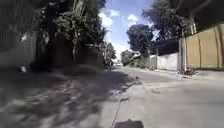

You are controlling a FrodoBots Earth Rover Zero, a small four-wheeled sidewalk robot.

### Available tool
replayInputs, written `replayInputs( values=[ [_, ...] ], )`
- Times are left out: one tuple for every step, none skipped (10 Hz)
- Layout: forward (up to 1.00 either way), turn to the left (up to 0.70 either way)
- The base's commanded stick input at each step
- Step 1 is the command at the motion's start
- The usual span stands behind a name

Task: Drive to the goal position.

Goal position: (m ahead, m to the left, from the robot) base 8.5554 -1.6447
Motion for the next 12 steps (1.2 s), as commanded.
replayInputs(
  values=[
    [1.00,0.00],
    [1.00,0.00],
    [1.00,0.00],
    [1.00,0.00],
    [1.00,0.00],
    [1.00,0.00],
    [1.00,0.00],
    [1.00,0.00],
    [1.00,0.00],
    [1.00,0.00],
    [1.00,0.00],
    [1.00,0.00]
  ],
)
